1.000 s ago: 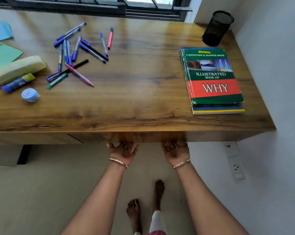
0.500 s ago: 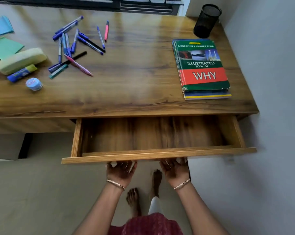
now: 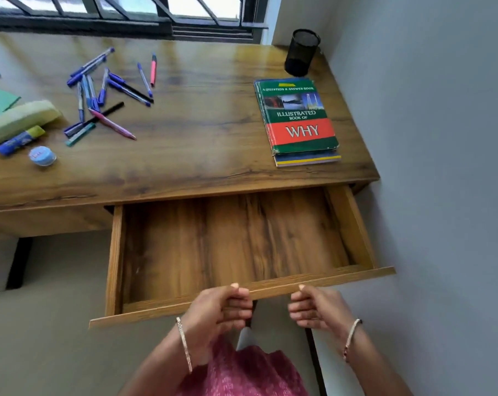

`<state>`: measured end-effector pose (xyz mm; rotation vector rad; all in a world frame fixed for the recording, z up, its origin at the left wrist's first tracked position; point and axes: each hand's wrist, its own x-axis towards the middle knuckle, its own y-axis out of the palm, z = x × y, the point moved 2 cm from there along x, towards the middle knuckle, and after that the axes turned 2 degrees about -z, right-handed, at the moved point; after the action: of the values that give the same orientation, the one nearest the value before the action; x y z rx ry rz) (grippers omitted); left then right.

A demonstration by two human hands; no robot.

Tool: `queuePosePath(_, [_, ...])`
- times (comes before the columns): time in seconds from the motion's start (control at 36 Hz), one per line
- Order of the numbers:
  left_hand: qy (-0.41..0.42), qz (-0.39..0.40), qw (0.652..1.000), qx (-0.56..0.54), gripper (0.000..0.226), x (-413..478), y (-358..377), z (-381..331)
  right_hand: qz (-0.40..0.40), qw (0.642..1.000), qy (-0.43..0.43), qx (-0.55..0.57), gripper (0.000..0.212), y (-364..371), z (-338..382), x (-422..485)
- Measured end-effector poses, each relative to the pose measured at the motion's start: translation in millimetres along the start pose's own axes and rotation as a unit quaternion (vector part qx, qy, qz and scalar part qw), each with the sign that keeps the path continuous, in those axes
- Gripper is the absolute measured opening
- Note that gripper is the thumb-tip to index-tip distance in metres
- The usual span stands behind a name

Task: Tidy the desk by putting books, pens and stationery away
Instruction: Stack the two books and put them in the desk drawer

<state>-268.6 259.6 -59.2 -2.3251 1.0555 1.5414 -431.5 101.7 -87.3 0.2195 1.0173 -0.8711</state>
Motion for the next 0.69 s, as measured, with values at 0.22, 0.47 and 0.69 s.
queuePosePath(0.22, [0.212,-0.044,0.975,0.044,0.018,26.4,39.7,-122.6,-0.102,0.972,-0.202,-0.06,0.014,-33.5,105.0,-9.6])
queuePosePath(0.47, [0.233,-0.123,0.963,0.065,0.01,112.9,93.2,-231.8,-0.267,0.916,-0.293,-0.064,0.014,-55.1,244.4,85.6])
queuePosePath(0.69, [0.2,-0.195,0.954,0.11,0.03,136.9,135.5,-274.9,-0.252,0.929,-0.222,-0.155,0.057,-65.1,320.2,152.3])
